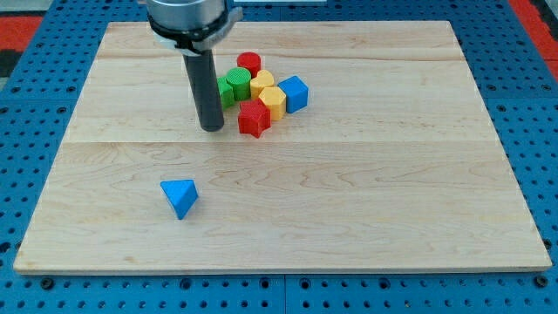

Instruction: Push the blue triangle to the green star

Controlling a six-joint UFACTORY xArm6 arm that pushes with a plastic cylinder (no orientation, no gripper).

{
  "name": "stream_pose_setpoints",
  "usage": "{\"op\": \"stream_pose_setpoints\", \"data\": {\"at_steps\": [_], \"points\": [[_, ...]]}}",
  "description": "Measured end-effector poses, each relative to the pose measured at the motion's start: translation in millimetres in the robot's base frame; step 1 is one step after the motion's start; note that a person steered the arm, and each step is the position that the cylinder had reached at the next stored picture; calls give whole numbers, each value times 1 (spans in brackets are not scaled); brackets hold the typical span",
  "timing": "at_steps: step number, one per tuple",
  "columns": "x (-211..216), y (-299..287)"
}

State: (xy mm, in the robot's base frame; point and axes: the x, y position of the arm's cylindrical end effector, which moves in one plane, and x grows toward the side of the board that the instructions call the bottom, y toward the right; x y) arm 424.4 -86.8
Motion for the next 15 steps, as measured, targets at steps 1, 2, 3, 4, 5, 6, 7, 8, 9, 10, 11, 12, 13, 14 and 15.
{"op": "stream_pose_setpoints", "data": {"at_steps": [1, 2, 3, 4, 5, 6, 7, 8, 9, 10, 11, 12, 13, 14, 15], "points": [[12, 15], [18, 22], [55, 29], [111, 21], [142, -5], [136, -46], [95, -60], [68, -65], [51, -65], [36, -65], [13, -65], [-2, -64], [-7, -64], [-10, -61], [-7, -53]]}}
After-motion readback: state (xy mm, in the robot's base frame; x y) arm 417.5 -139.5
